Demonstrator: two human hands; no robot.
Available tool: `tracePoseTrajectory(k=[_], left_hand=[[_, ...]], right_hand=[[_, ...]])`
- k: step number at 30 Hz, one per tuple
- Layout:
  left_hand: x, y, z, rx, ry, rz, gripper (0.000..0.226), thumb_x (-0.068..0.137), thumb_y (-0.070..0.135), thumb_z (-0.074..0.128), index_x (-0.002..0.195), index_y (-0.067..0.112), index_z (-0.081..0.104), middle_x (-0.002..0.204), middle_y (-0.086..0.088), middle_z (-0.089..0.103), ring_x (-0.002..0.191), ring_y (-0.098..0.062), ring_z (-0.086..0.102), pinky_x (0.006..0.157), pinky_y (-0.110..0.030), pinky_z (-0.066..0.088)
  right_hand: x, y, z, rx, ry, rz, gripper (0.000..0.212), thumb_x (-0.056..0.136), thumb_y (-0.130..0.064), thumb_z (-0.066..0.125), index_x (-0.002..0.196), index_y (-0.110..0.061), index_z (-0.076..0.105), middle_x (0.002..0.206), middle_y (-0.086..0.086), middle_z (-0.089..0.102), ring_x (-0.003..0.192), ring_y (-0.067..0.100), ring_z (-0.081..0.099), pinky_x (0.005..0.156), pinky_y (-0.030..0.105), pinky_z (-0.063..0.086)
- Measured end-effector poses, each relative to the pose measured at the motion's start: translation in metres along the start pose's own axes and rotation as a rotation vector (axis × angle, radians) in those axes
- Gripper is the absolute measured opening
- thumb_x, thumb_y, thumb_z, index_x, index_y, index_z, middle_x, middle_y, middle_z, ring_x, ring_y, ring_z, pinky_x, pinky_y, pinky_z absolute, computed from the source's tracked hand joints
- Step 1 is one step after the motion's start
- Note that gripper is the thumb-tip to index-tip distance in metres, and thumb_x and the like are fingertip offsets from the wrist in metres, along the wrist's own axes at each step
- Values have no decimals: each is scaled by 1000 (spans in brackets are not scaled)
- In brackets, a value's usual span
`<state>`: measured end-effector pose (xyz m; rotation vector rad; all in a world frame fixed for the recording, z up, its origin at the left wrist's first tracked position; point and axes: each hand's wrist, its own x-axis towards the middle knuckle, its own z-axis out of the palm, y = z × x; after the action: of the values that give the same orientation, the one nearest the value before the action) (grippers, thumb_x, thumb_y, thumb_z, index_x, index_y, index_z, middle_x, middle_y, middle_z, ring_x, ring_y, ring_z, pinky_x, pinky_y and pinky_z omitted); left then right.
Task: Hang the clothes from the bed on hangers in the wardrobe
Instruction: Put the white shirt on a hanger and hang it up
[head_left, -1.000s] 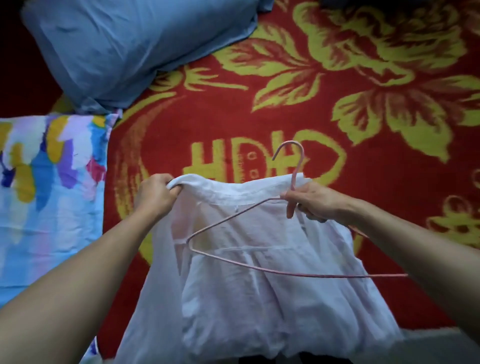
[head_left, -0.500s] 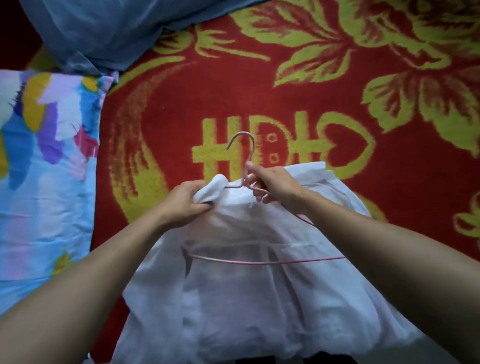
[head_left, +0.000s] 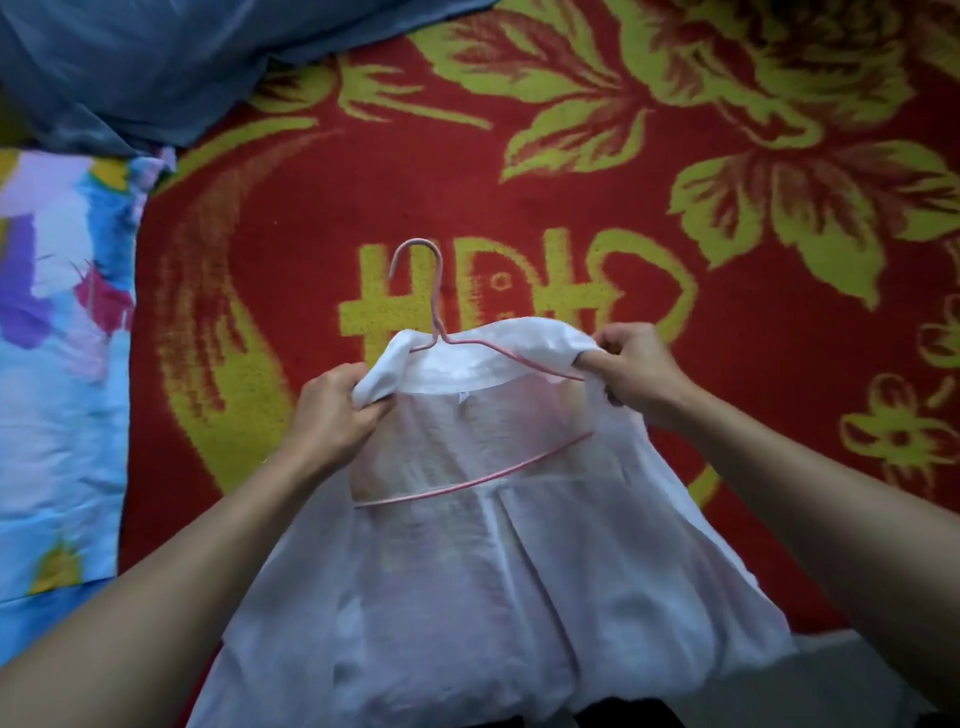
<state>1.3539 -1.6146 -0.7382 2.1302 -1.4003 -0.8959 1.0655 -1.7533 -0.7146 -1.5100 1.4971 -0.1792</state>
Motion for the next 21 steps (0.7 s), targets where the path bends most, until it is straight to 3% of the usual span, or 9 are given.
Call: tracePoseTrajectory(k=[2,4,6,8,9,11,14,18,21], left_hand=[[0,2,-1,-25,43,3,26,69,36,58,71,10,58,68,-8,58,67,-33,53,59,-40,38],[-3,3,-6,-49,77,25,29,70,38,58,71,9,57,68,-8,57,67,-33,53,60,-41,39],[-10,6,-12,-60,109,87,37,71,43,53,68,7,53,65,-6,51,63,-30,49,59,-40,37],[-22,13,-19,-46,139,164,36,72,43,50,62,8,46,62,0,42,58,-24,42,56,-37,32],[-28,18,-21,-45,150,195,34,73,41,49,60,11,43,61,3,39,56,-21,39,55,-35,30],[-40,27,-27,-66,163,229,31,76,38,51,59,15,40,61,5,36,55,-16,36,53,-34,30],[-58,43,-39,-110,196,229,32,79,35,52,60,12,41,62,6,37,56,-12,36,53,-28,29],[-82,66,-86,-89,355,206,22,80,28,56,67,11,52,76,2,46,70,-15,46,63,-28,35],[-106,101,-132,-102,427,199,18,77,19,59,63,19,47,66,6,42,62,-9,40,57,-29,31]], right_hand=[[-26,-9,0,-110,-439,72,31,82,-18,72,73,9,59,56,10,49,45,16,51,43,24,39],[-46,-11,1,-414,-667,70,40,81,-40,73,72,-2,67,58,2,61,52,13,60,48,26,44],[-44,-12,0,-592,-332,-142,39,77,-54,71,69,-16,68,58,-7,59,58,12,60,54,30,43],[-42,-34,-1,-576,94,-413,25,78,-52,70,85,-28,69,74,-12,57,74,14,59,60,31,43],[-42,-49,0,-551,147,-516,29,78,-52,70,97,-31,68,86,-11,59,84,15,57,65,31,43],[-41,-76,10,-491,15,-609,39,81,-54,66,111,-30,65,102,-8,62,95,15,55,73,33,45],[-51,-102,21,-322,-202,-588,20,92,-45,59,92,-27,67,75,-10,69,70,12,62,63,38,50],[-71,-116,-6,-240,-126,-620,25,95,-28,60,76,-15,66,51,-3,51,48,11,49,51,36,38],[-103,-131,-32,-214,-18,-634,28,94,-25,62,67,-17,61,48,-5,44,47,8,38,50,33,32]])
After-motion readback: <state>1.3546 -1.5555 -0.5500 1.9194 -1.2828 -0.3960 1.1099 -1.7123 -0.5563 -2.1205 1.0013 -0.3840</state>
